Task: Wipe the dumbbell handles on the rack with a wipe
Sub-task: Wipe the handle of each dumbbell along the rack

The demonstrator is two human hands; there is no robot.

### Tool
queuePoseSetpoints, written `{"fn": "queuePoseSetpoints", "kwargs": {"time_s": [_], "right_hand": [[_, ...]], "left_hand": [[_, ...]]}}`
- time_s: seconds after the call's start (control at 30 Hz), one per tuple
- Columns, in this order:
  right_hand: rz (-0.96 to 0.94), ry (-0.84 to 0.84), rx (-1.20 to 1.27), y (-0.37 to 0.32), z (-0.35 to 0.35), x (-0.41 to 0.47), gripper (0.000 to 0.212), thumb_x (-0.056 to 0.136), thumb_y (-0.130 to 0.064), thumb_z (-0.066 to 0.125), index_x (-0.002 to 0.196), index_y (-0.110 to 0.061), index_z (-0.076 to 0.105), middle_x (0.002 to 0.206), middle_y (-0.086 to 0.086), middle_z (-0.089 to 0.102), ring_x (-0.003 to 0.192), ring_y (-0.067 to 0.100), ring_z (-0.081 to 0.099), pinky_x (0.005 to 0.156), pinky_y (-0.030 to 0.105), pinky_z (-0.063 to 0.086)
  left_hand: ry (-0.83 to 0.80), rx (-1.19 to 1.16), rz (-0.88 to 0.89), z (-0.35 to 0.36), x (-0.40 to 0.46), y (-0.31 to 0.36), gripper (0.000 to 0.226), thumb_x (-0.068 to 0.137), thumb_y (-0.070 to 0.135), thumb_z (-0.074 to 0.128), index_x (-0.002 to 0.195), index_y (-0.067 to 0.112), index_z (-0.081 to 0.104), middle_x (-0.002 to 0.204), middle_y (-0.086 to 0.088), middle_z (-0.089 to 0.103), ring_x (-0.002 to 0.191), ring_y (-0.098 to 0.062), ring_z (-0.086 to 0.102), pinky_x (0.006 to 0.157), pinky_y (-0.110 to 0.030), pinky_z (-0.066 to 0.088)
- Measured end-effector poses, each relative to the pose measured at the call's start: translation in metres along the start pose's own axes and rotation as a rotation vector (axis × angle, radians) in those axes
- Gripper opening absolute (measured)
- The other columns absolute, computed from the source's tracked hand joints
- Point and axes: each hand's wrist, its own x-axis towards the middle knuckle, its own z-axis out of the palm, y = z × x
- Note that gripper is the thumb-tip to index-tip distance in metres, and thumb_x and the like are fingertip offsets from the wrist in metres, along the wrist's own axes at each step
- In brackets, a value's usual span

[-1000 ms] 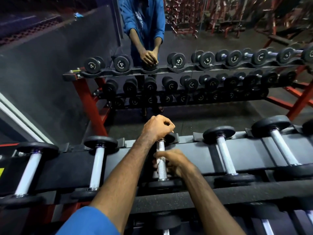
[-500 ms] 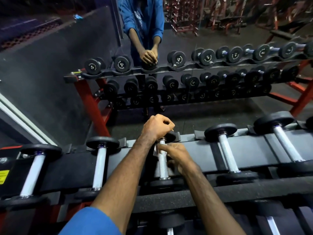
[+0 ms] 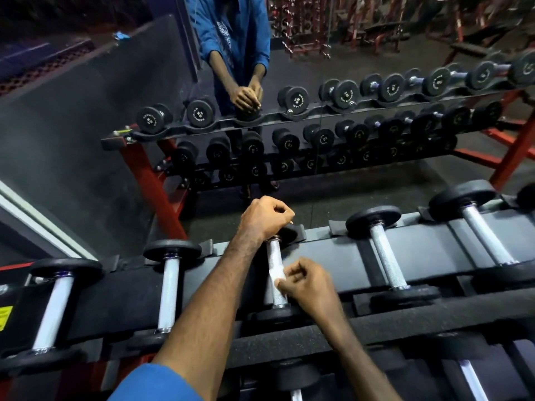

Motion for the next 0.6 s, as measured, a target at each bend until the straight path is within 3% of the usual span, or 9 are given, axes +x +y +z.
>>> {"fn": "queuePoseSetpoints", "kwargs": {"time_s": [0.1, 0.23, 0.37, 0.6], "right_hand": [[0.015, 0.032, -0.067, -0.006, 0.002, 0.002, 0.028, 0.073, -0.031, 0.088, 0.084, -0.024, 0.064, 0.072, -0.006, 0.072, 0.062, 0.006, 0.068, 0.06, 0.031, 0.057], [-0.078, 0.152, -0.073, -0.034, 0.007, 0.032, 0.027, 0.069, -0.035, 0.081, 0.083, -0.028, 0.059, 0.078, -0.009, 0.068, 0.073, 0.006, 0.065, 0.067, 0.038, 0.056], [-0.1, 0.127, -0.159, -0.022, 0.012, 0.008, 0.03, 0.071, -0.031, 0.081, 0.084, -0.029, 0.054, 0.088, -0.011, 0.06, 0.076, 0.003, 0.058, 0.065, 0.029, 0.047], [-0.109, 0.171, -0.18, -0.039, 0.014, 0.022, 0.032, 0.074, -0.032, 0.079, 0.085, -0.027, 0.05, 0.092, -0.008, 0.055, 0.082, 0.015, 0.059, 0.066, 0.034, 0.045]], "left_hand": [[-0.007, 0.001, 0.001, 0.0, -0.001, 0.003, 0.02, 0.075, 0.051, 0.061, 0.082, 0.047, 0.079, 0.072, 0.021, 0.076, 0.085, -0.005, 0.074, 0.084, -0.036, 0.062], [-0.021, -0.005, -0.002, -0.002, -0.003, 0.004, 0.019, 0.075, 0.051, 0.061, 0.081, 0.046, 0.079, 0.072, 0.02, 0.076, 0.084, -0.004, 0.074, 0.084, -0.037, 0.062], [-0.006, -0.021, 0.0, -0.002, -0.003, 0.002, 0.021, 0.075, 0.051, 0.061, 0.082, 0.045, 0.08, 0.073, 0.021, 0.076, 0.086, -0.004, 0.074, 0.086, -0.036, 0.062], [-0.017, -0.031, 0.009, -0.001, -0.003, 0.003, 0.021, 0.073, 0.051, 0.06, 0.082, 0.047, 0.079, 0.071, 0.021, 0.076, 0.085, -0.004, 0.075, 0.086, -0.036, 0.062]]}}
